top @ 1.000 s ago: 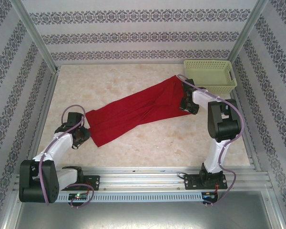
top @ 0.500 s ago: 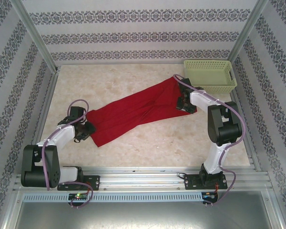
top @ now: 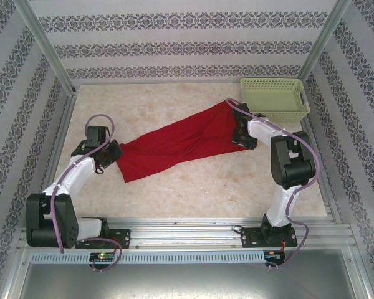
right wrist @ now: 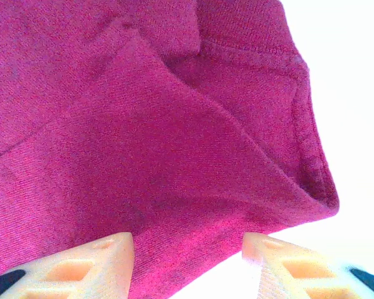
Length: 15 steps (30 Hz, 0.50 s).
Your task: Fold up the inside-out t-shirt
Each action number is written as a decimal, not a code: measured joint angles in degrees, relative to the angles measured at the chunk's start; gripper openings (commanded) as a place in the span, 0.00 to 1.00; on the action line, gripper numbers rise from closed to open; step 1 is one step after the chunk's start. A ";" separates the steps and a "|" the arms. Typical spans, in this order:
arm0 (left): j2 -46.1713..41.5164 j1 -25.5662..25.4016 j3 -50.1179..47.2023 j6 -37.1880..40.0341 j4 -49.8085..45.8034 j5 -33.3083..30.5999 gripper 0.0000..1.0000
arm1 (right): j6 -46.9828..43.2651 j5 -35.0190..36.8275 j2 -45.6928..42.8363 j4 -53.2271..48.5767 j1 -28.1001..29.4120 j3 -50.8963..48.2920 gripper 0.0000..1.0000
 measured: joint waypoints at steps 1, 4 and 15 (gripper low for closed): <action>-0.04 0.02 0.52 0.20 0.28 -0.15 0.00 | -0.02 0.15 0.22 -0.02 0.00 0.00 0.48; 1.99 0.20 1.88 0.81 0.94 -0.94 0.00 | 0.00 0.57 1.01 -0.09 -0.02 0.00 0.47; 13.18 4.44 0.24 0.92 1.33 -4.42 0.23 | 0.17 1.03 1.44 -0.44 -1.31 0.00 0.44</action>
